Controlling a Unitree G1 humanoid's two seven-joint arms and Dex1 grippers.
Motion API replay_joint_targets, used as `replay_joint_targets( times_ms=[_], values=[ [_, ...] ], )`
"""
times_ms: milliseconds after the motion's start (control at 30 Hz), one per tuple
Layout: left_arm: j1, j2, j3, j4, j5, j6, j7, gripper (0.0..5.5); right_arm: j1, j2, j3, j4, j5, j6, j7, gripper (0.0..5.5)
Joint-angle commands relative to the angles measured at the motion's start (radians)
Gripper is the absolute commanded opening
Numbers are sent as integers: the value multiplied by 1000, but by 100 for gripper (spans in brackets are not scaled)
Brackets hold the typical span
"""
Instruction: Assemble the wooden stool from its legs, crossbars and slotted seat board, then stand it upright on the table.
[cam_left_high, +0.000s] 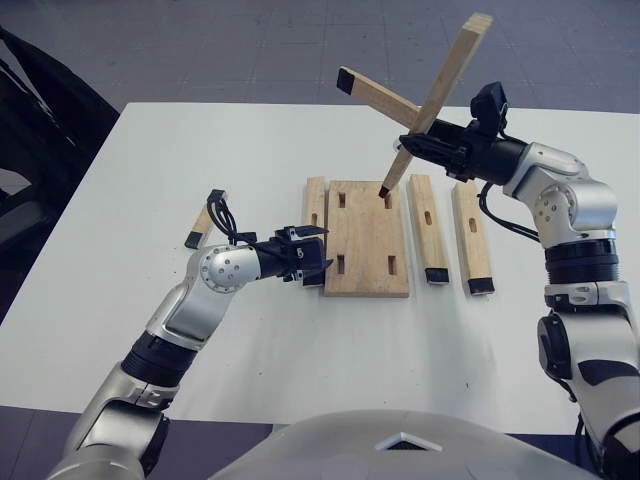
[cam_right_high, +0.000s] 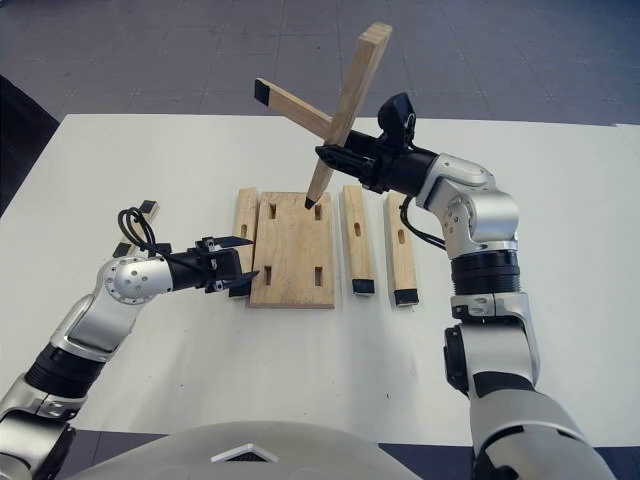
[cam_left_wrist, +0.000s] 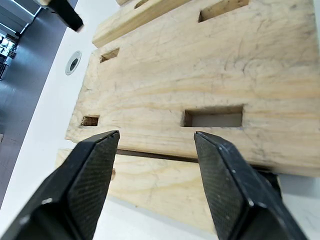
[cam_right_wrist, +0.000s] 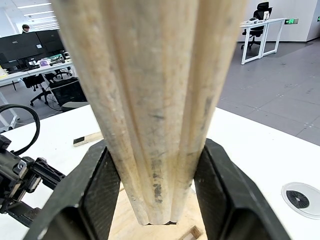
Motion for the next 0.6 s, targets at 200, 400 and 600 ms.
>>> replay_joint_targets(
  times_ms=[200, 400, 600],
  values=[
    [-52, 6, -35, 47, 24, -40, -39, 278, -16, 10, -12, -26, -3, 0, 0, 202],
    [-60, -3, -59, 40, -16, -23, -104, 278, -12, 13, -11, -25, -7, 0, -2, 202],
    [-102, 58, -111, 121, 66, -91, -148, 278, -8, 14, -15, -28, -3, 4, -5, 202]
  ],
)
